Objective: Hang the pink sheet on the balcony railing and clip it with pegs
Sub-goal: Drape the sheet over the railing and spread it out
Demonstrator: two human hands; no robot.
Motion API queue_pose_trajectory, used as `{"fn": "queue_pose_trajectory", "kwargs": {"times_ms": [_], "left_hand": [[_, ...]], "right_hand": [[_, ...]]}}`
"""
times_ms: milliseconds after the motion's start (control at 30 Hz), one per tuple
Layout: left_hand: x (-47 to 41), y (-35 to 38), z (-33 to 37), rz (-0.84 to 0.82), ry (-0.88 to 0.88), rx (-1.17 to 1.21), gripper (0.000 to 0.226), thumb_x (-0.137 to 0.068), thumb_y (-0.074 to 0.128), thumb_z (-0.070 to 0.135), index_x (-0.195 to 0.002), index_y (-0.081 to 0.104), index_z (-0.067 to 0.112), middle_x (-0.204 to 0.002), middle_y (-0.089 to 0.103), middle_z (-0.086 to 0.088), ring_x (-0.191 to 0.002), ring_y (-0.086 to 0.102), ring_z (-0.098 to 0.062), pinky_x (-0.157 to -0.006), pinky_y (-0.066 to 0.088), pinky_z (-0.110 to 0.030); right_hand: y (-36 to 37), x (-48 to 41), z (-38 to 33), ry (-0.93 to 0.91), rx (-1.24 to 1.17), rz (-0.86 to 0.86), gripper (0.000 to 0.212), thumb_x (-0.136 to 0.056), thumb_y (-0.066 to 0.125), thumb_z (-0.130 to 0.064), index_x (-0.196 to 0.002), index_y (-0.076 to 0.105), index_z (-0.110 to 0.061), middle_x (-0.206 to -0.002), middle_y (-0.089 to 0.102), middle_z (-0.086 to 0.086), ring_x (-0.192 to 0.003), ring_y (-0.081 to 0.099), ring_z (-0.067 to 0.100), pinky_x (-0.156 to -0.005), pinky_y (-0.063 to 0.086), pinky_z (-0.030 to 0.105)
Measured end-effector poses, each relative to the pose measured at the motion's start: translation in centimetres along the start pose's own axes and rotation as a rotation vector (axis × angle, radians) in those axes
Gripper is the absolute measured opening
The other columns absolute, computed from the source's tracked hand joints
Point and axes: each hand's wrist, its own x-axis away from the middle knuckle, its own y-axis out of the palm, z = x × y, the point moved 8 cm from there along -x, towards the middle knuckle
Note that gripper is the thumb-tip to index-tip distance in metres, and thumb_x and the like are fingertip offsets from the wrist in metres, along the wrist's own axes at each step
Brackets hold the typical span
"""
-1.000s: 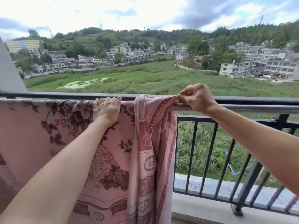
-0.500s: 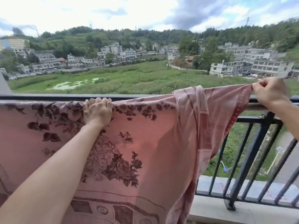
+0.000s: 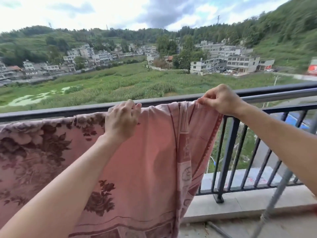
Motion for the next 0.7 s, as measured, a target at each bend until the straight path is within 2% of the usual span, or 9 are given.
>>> {"fn": "queue_pose_trajectory", "kwargs": {"times_ms": [67,167,233,300,433,467,533,600,700], "left_hand": [[0.1,0.7,0.0,0.017,0.003,-0.072,0.049,-0.102,0.025,0.049,-0.1,0.06,0.015,-0.1,0.069,-0.008,-0.093,0.06,-0.03,-0.084,0.037,-0.041],[0.1,0.7,-1.2,0.044,-0.02,-0.096,0.051,-0.102,0.025,0.049,-0.098,0.061,0.013,-0.097,0.069,-0.01,-0.088,0.061,-0.033,-0.079,0.038,-0.04],[0.1,0.7,-1.4,0.059,-0.019,-0.11,0.05,-0.102,0.025,0.047,-0.095,0.06,0.012,-0.095,0.069,-0.012,-0.086,0.061,-0.034,-0.077,0.037,-0.04],[0.0,0.8,-1.2,0.075,-0.013,-0.125,0.05,-0.102,0.025,0.045,-0.095,0.062,0.013,-0.093,0.07,-0.011,-0.084,0.062,-0.034,-0.076,0.038,-0.04],[-0.4,1.6,-0.4,0.057,-0.025,-0.132,0.047,-0.103,0.028,0.041,-0.095,0.067,0.015,-0.097,0.072,-0.009,-0.088,0.064,-0.033,-0.082,0.041,-0.041],[-0.5,1.9,0.1,0.045,-0.019,-0.132,0.046,-0.102,0.029,0.041,-0.093,0.067,0.015,-0.096,0.072,-0.009,-0.088,0.065,-0.034,-0.081,0.042,-0.041],[-0.4,2.1,0.9,0.038,-0.016,-0.121,0.047,-0.102,0.031,0.041,-0.089,0.068,0.015,-0.094,0.072,-0.01,-0.087,0.065,-0.034,-0.08,0.042,-0.04],[-0.4,1.8,0.9,0.053,-0.012,-0.106,0.049,-0.102,0.032,0.042,-0.088,0.07,0.014,-0.092,0.072,-0.011,-0.085,0.065,-0.036,-0.078,0.042,-0.039],[-0.3,1.3,0.0,0.065,-0.012,-0.114,0.053,-0.102,0.03,0.043,-0.089,0.07,0.011,-0.088,0.072,-0.014,-0.08,0.064,-0.038,-0.073,0.042,-0.039]], "right_hand": [[-1.8,0.1,1.7,-0.001,0.067,0.139,0.019,-0.087,0.071,-0.028,-0.075,0.077,-0.013,-0.065,0.069,0.0,-0.06,0.061,0.019,-0.057,0.045,0.026],[-7.3,1.4,9.3,0.289,0.228,0.31,0.032,-0.092,0.065,-0.033,-0.073,0.074,-0.008,-0.062,0.065,0.006,-0.06,0.058,0.023,-0.057,0.039,0.028],[-10.8,2.8,12.9,0.419,0.22,0.372,0.037,-0.092,0.061,-0.04,-0.075,0.073,-0.01,-0.07,0.069,0.01,-0.067,0.061,0.028,-0.064,0.046,0.034],[-11.0,3.1,12.1,0.368,0.133,0.345,0.035,-0.091,0.061,-0.046,-0.077,0.071,-0.015,-0.077,0.071,0.005,-0.072,0.064,0.026,-0.071,0.053,0.038],[-3.1,2.8,3.8,0.052,0.079,0.064,0.021,-0.085,0.07,-0.045,-0.101,0.072,-0.032,-0.083,0.068,-0.009,-0.073,0.062,0.008,-0.065,0.049,0.028],[-1.9,2.9,2.4,-0.027,0.103,0.081,0.017,-0.085,0.072,-0.04,-0.1,0.074,-0.033,-0.079,0.067,-0.014,-0.068,0.06,0.003,-0.061,0.047,0.025],[-1.4,2.7,1.9,-0.091,0.064,0.188,0.013,-0.084,0.075,-0.026,-0.097,0.078,-0.024,-0.075,0.069,-0.016,-0.064,0.061,-0.002,-0.059,0.05,0.019],[-2.4,2.5,2.7,-0.091,0.048,0.273,0.011,-0.085,0.074,-0.019,-0.094,0.079,-0.015,-0.083,0.075,-0.004,-0.074,0.068,0.006,-0.069,0.058,0.028],[-6.5,2.8,7.8,0.129,0.164,0.415,0.018,-0.089,0.069,-0.026,-0.095,0.078,-0.011,-0.087,0.076,0.008,-0.08,0.069,0.024,-0.069,0.054,0.032]]}}
